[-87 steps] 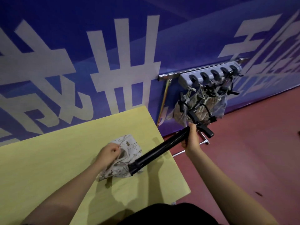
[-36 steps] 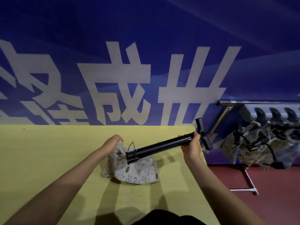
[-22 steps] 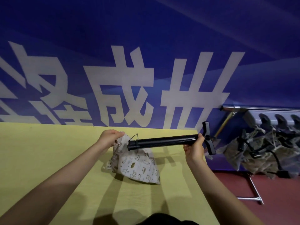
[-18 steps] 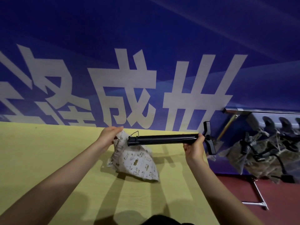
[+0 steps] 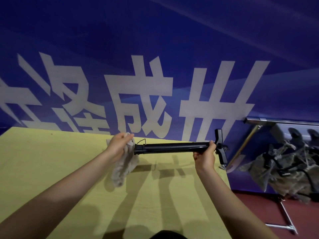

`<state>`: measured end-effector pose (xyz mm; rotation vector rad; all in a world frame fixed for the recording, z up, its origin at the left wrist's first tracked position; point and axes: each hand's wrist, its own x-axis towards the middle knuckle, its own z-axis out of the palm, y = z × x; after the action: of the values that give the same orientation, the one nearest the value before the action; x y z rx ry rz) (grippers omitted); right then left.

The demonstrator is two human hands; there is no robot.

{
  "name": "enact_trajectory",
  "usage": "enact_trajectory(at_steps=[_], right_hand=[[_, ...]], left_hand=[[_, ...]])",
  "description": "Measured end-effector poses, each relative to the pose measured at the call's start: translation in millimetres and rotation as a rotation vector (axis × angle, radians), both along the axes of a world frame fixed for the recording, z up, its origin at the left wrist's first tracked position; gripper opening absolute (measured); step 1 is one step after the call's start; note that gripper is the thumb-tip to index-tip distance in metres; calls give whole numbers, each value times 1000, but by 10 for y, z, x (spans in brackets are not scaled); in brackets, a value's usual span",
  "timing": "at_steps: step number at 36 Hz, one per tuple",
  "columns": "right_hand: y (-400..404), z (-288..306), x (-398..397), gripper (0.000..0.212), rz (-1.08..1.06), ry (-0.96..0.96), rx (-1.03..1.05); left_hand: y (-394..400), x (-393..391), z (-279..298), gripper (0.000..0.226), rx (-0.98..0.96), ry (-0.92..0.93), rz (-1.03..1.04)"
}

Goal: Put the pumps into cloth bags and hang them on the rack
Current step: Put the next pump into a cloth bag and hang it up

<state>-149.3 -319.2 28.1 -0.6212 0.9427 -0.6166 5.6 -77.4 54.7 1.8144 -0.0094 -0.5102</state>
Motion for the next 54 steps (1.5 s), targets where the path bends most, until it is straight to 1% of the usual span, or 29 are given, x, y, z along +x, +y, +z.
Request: enact_trajectory(at_steps=[3,5,8,9,11,15,17,21,23,26,29,31,34,38,41,43,45,49,52,54], right_hand=[[35,-46,-87,31,3,33,-17],[57,-92,-150,30,4,51,-39],[92,-192,-238,28,30,39,-97],[103,-217,-262,28,37,36,-113],[121,-238,-304,28,39,37,-135],[145,-189,-348,28,1,17,-169],[134,-189,-353,23,-13,-8,-181],[100,-228,-323,17,15,-43,-194],[105,-226,-303,16,51,-82,-230],[131,-174,-274,18,117,-139,-300],[145,-100,-231,20,130,-204,-324],[150,-55,-197,21,155,-254,-365],[184,-14,-152,20,241,-279,-479],[325,42,-99,18,409,-279,-644],[423,75,-57,31,483,-261,-683],[470,89,-39,35,511,-243,-722],[505,112,-28,34,529,-242,-759],[523,179,7,32,515,-251,-791],[527,241,43,27,517,-276,-809],[545,284,73,24,541,-260,-827]], left_hand=[[-28,-82,-166,24,3,107,-70],[-82,-122,-266,23,-8,159,-67],[-157,-252,-324,17,41,172,-62],[-184,-279,-334,15,73,158,-78],[-211,-303,-360,18,126,125,-101],[-207,-322,-379,26,296,-104,-145],[-166,-282,-404,28,317,-117,-135],[-132,-163,-472,35,282,13,-136],[-151,-139,-441,33,263,63,-119],[-152,-65,-362,30,223,107,-75],[-88,84,-393,30,212,143,-45],[-89,164,-418,31,226,159,-63],[-187,132,-267,32,233,168,-81],[-324,107,-143,23,126,235,-105],[-395,143,-102,22,-4,285,-103],[-402,189,-100,30,-41,282,-113],[-380,217,-94,37,-17,252,-130],[-253,266,-132,40,184,107,-157],[-159,289,-171,40,194,123,-165],[-154,273,-158,39,159,166,-190]])
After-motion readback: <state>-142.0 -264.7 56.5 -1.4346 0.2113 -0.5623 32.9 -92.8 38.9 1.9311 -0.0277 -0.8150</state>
